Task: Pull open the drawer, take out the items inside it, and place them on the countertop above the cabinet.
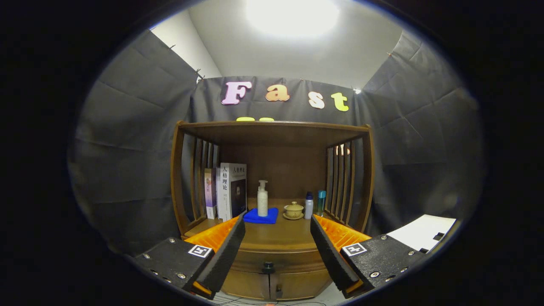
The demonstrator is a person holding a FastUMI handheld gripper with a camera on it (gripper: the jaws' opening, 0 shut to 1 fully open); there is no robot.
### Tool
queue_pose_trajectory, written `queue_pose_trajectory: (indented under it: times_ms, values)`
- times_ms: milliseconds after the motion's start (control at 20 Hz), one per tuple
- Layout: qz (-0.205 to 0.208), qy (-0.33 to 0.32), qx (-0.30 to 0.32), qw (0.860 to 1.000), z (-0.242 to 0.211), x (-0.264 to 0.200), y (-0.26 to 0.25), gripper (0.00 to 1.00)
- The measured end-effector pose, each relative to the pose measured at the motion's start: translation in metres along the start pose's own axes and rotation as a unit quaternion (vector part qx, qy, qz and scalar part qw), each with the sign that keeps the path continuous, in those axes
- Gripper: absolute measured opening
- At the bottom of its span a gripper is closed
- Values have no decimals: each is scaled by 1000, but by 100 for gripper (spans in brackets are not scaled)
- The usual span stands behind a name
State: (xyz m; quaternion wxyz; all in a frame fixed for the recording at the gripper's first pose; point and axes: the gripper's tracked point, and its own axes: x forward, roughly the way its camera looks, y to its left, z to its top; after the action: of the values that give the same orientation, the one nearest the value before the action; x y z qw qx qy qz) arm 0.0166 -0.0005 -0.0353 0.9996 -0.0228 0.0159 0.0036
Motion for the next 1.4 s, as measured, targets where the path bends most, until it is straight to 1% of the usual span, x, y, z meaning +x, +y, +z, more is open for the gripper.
queue_pose_trajectory:
  times_ms: [250, 450, 600, 700, 800, 1050, 1400]
  values:
    - [5, 13, -8, 1000, -25, 13, -2, 96]
    - [-1, 22, 27, 999, -50, 35, -6, 96]
    - [-14, 36, 32, 999, -75, 44, -14, 96]
    - [-3, 45, 36, 998, -92, 52, -9, 96]
    - [2, 57, 27, 998, -113, 59, -7, 96]
    - [-6, 74, -14, 997, -148, 73, 4, 96]
    - [-10, 121, -14, 993, -199, 77, 15, 97]
